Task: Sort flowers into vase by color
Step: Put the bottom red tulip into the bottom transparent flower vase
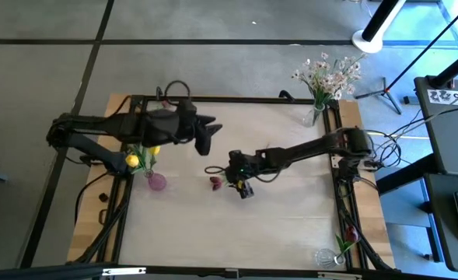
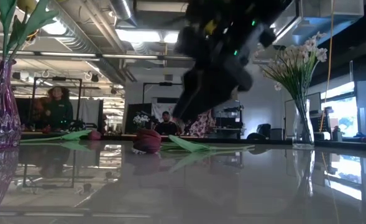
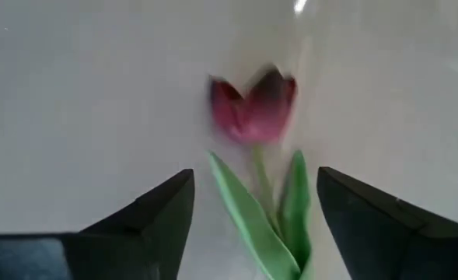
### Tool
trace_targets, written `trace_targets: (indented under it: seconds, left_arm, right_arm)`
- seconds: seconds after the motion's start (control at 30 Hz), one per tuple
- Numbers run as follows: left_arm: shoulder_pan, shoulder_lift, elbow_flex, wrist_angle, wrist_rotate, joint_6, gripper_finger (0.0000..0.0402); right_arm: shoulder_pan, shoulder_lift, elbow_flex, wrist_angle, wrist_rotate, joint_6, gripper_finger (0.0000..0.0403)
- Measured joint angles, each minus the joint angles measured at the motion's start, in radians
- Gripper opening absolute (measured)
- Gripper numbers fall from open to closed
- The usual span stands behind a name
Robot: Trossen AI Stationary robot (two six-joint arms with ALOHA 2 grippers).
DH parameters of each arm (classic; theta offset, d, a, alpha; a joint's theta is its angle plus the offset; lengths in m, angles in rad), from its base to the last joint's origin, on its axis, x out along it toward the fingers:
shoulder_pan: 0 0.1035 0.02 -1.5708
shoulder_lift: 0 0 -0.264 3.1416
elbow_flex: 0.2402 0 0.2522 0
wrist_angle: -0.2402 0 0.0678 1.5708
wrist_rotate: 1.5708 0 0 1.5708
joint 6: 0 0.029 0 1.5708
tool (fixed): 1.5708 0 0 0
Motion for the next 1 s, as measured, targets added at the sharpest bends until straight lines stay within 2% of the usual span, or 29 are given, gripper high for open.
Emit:
trace_targets:
  seconds: [0.1,0.3,0.4,0.57,0.77,0.9,1.0]
  left_arm:
    - [0.021,-0.014,0.000,0.160,0.034,0.102,0.0188]
    - [0.033,-0.069,0.000,0.422,0.035,0.330,0.0188]
    - [0.032,-0.096,0.000,0.520,0.036,0.356,0.0188]
    - [0.017,-0.164,0.002,0.540,0.071,0.354,0.0188]
    - [0.003,-0.195,0.001,0.576,0.084,0.409,0.0188]
    - [0.003,-0.213,0.001,0.593,0.087,0.384,0.0188]
    - [0.005,-0.228,0.000,0.593,0.077,0.384,0.0188]
  right_arm:
    - [-0.020,0.040,0.000,0.023,-0.031,0.039,0.0241]
    - [-0.030,0.125,0.000,0.093,-0.062,0.051,0.0186]
    - [-0.030,0.147,0.001,0.117,-0.068,0.053,0.0159]
    - [-0.029,0.156,0.001,0.132,-0.069,0.053,0.0104]
    - [-0.030,0.144,0.023,0.094,-0.046,0.067,0.0013]
    - [-0.031,0.050,0.123,-0.042,-0.034,0.085,0.0016]
    - [-0.029,-0.080,0.206,-0.146,-0.091,0.101,0.0007]
